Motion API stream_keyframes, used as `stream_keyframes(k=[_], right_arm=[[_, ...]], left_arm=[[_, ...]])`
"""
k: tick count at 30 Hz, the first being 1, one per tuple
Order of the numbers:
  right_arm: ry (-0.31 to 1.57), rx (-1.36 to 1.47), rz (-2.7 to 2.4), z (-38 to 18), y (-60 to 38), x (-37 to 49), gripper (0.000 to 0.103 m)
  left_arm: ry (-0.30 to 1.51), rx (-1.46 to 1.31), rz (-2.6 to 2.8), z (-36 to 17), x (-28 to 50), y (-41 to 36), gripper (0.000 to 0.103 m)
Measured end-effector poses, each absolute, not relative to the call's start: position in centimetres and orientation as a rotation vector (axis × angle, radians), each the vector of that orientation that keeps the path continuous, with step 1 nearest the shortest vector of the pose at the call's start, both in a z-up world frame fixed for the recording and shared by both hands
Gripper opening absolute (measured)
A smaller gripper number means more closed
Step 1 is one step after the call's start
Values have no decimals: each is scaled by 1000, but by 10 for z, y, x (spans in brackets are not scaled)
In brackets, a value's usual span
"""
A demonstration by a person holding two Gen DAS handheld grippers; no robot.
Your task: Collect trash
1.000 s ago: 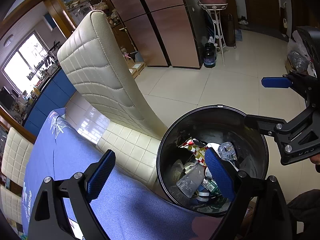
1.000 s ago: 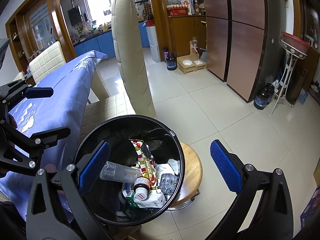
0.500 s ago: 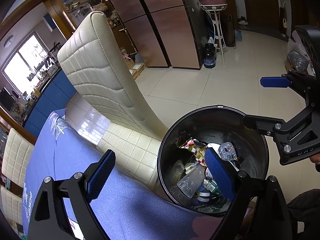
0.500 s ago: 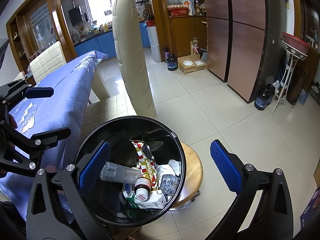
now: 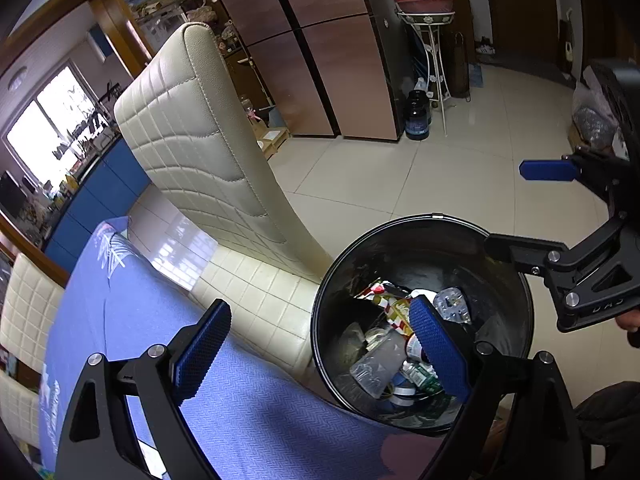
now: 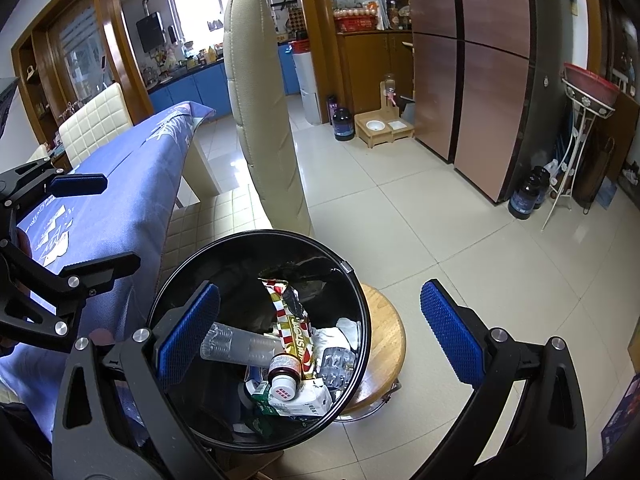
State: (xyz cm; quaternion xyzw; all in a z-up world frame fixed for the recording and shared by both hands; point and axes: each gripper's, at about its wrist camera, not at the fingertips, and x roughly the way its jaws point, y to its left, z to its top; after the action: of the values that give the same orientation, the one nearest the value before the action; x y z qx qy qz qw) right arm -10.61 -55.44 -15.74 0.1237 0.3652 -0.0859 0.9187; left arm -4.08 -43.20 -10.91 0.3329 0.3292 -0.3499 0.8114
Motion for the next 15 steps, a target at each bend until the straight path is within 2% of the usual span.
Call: stream_keyframes(k=[15], right_arm=[[761, 256, -178, -164, -555, -108, 99]], left_arm=[[772, 733, -740, -119, -39, -435, 88]])
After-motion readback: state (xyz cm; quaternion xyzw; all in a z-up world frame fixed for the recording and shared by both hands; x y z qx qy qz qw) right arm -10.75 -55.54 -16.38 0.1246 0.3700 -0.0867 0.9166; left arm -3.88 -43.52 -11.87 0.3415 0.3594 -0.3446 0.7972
